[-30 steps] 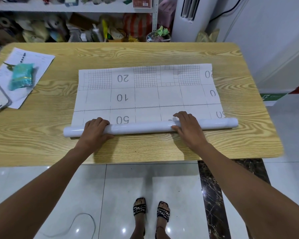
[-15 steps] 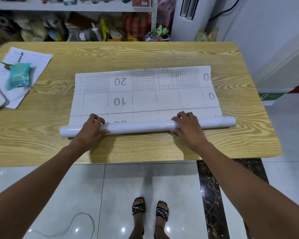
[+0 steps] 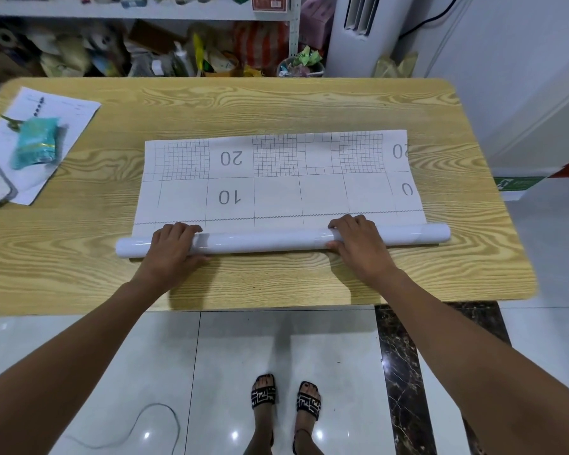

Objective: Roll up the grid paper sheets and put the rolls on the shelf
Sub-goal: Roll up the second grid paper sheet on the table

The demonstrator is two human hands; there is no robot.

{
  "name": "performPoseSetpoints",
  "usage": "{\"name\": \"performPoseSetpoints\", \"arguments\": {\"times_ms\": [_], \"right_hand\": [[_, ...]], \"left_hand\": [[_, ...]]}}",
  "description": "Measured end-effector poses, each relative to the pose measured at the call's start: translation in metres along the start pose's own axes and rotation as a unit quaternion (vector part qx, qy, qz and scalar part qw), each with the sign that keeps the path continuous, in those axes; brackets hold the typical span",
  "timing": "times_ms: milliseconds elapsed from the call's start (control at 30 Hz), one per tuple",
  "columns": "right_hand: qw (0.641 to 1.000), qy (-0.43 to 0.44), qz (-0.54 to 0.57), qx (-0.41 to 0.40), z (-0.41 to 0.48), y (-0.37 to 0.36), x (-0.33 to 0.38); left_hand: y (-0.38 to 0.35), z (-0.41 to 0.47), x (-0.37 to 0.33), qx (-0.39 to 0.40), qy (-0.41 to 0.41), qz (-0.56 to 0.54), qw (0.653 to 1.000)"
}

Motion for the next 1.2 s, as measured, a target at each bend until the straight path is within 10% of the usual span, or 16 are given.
{"name": "performPoseSetpoints", "arguments": {"times_ms": [1200], "right_hand": [[1.0,0.021,-0.003,0.02,-0.0038,0.0025,-0.0027]], "left_hand": [[0.0018,-0.0045,-0.0035,0.002,0.017,0.026,1.0]]}}
Point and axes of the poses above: each hand's wrist, its own z-axis towards the middle knuckle, its own y-axis out of the back of the hand, x = y × z, the point moved 5 cm from there along z, towards the middle knuckle, and after that the axes turned 4 degrees about -y, right-handed, at the moved point
